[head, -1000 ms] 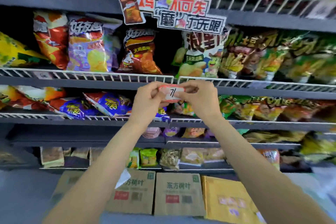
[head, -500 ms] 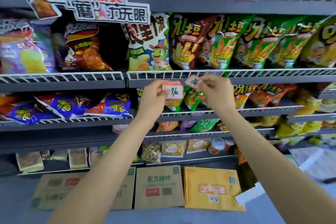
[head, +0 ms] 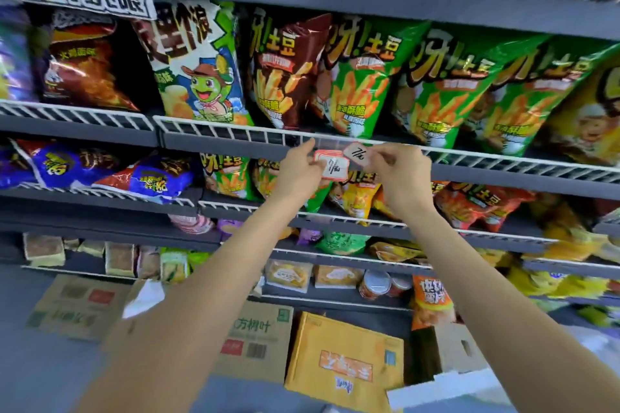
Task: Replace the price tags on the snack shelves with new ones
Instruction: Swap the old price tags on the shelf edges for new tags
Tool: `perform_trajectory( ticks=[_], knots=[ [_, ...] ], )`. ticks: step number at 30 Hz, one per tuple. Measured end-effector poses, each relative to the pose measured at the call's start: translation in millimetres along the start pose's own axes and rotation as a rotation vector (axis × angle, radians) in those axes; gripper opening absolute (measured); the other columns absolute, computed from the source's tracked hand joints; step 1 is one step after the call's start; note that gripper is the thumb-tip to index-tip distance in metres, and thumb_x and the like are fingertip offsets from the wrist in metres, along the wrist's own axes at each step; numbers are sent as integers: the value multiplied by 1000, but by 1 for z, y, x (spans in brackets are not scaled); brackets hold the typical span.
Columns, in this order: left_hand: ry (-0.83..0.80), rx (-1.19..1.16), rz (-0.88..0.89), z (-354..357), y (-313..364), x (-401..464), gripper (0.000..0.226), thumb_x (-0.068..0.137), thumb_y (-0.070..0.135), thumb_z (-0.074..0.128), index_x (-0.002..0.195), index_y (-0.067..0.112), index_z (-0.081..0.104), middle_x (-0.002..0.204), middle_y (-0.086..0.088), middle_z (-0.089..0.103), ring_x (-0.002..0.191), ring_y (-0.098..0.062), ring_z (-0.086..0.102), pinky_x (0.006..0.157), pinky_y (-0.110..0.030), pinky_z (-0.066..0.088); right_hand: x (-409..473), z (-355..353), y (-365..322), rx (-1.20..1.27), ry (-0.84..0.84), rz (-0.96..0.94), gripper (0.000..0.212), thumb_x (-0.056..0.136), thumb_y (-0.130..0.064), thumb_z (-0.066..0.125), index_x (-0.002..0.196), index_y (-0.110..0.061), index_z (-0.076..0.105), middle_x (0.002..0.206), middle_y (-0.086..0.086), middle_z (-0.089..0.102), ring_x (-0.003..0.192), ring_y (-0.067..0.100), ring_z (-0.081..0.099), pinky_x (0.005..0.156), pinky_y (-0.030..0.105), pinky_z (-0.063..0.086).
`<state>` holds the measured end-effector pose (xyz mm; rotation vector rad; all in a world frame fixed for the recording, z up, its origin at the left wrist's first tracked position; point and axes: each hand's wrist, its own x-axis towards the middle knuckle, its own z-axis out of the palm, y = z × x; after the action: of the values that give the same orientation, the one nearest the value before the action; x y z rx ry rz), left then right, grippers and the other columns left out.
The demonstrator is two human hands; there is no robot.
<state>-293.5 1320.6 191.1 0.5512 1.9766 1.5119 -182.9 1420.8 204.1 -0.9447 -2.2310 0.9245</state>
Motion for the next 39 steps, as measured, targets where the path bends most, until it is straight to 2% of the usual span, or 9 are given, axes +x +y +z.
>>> perform_trajectory(
  ticks=[3,9,12,16,19,23,26,31,39],
  knots=[
    [45,1,-5,6,0,2,53,95,-3,44,145,5,27,133,-15,51,95,-19,58,82,-32,53,8,-2,4,-23,15,-35,19,92,-10,54,94,-7,73,83,3,70,60,6,55,51,7,37],
    [91,151,56,1,-13,-1,50,93,-3,47,141,8,38,126,-9,57,91,-21,64,81,-42,57,21,1,4,-103,85,-185,14,90,-18,60,96,-15,73,86,1,71,76,17,65,65,35,54],
    [92,323,131,-7,-16,-5,49,91,-4,47,138,11,45,129,-14,57,88,-24,61,78,-49,56,26,5,0,-149,171,-332,14,89,-19,61,96,-15,73,92,4,69,75,20,65,61,34,53],
    [60,536,154,-16,-16,-8,48,93,1,46,138,19,46,127,-17,59,101,-30,61,74,-32,50,32,18,-2,-230,174,-454,11,86,-17,64,90,-15,74,88,5,67,73,23,63,52,29,47],
    [38,603,165,-18,-14,-9,47,94,2,45,138,19,45,123,-19,60,87,-28,61,74,-32,46,34,26,-3,-326,120,-472,11,85,-14,63,87,-13,74,84,8,65,80,28,62,53,27,42],
    [31,609,157,-19,-15,-6,47,94,4,46,138,20,45,125,-19,58,107,-37,55,90,-42,46,34,32,-3,-407,73,-480,12,87,-14,61,91,-11,72,84,10,65,86,30,59,55,31,42],
    [30,610,168,-20,-13,-5,46,94,5,46,138,20,45,123,-20,59,83,-27,57,76,-36,47,37,38,1,-480,89,-500,4,82,-7,64,85,-8,65,72,10,63,76,32,58,48,34,46],
    [27,605,179,-21,-12,-4,47,95,4,45,139,20,44,118,-19,61,54,-9,45,58,-26,37,33,44,6,-646,84,-587,28,51,11,78,67,-8,65,54,4,55,58,27,56,36,20,33],
    [19,628,171,-21,-9,-5,47,95,6,45,139,21,42,126,-16,58,84,-31,60,67,-21,38,18,47,9,-732,126,-589,40,42,19,72,74,-4,67,77,9,62,64,28,56,41,18,25]
  ],
)
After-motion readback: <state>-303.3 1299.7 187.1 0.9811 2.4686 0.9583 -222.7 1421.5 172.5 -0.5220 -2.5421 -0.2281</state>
